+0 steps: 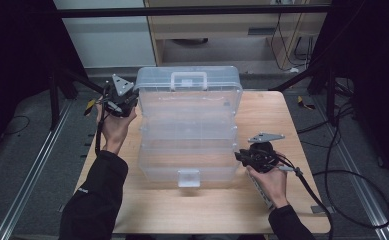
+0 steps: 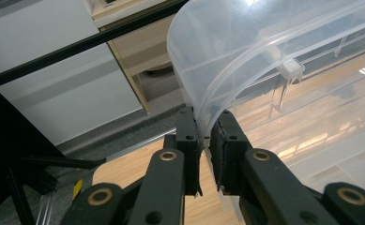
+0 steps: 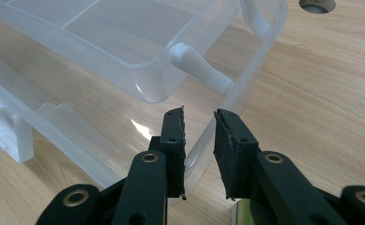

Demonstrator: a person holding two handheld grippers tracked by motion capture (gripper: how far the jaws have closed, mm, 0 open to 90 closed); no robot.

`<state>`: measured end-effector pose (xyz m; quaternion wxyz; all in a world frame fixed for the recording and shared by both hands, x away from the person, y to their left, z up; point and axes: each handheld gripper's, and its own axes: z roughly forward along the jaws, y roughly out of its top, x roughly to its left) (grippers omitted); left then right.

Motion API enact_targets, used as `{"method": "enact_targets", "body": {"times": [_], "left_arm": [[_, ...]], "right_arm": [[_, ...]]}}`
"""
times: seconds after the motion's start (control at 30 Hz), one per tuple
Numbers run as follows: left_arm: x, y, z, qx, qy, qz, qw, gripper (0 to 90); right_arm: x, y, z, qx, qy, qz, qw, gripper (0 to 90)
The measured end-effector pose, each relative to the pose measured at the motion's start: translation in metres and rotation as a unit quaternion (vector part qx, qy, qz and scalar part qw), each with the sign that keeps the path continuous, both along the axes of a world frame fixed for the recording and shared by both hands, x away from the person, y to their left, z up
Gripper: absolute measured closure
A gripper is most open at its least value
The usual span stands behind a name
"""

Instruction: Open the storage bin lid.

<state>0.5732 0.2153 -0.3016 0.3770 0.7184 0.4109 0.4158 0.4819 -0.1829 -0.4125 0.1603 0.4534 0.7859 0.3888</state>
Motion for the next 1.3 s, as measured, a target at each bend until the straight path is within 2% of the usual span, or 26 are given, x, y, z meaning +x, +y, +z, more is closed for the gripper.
{"method": "enact_targets", "body": {"times": [0.2, 0.37, 0.7, 1.17, 1.3], "left_arm": [[0.003, -0.001, 0.001, 0.000, 0.002, 0.002, 1.0000, 81.7], [0.007, -0.001, 0.001, -0.002, 0.003, 0.002, 1.0000, 81.6], [0.014, -0.002, 0.002, 0.004, 0.002, 0.005, 1.0000, 80.9], [0.029, -0.003, 0.004, -0.008, 0.009, 0.009, 0.9999, 81.0], [0.033, -0.004, 0.005, -0.006, 0.012, 0.009, 0.9999, 80.9]], "right_arm": [[0.002, 0.000, 0.000, 0.002, 0.007, -0.006, 0.9999, 72.4], [0.002, 0.004, 0.001, -0.016, 0.008, -0.011, 0.9998, 70.6], [0.004, 0.005, 0.000, -0.014, 0.012, -0.016, 0.9997, 69.8], [0.003, 0.007, 0.001, -0.023, 0.011, -0.020, 0.9995, 71.0], [0.003, 0.007, 0.000, -0.024, 0.010, -0.020, 0.9995, 71.1]]}}
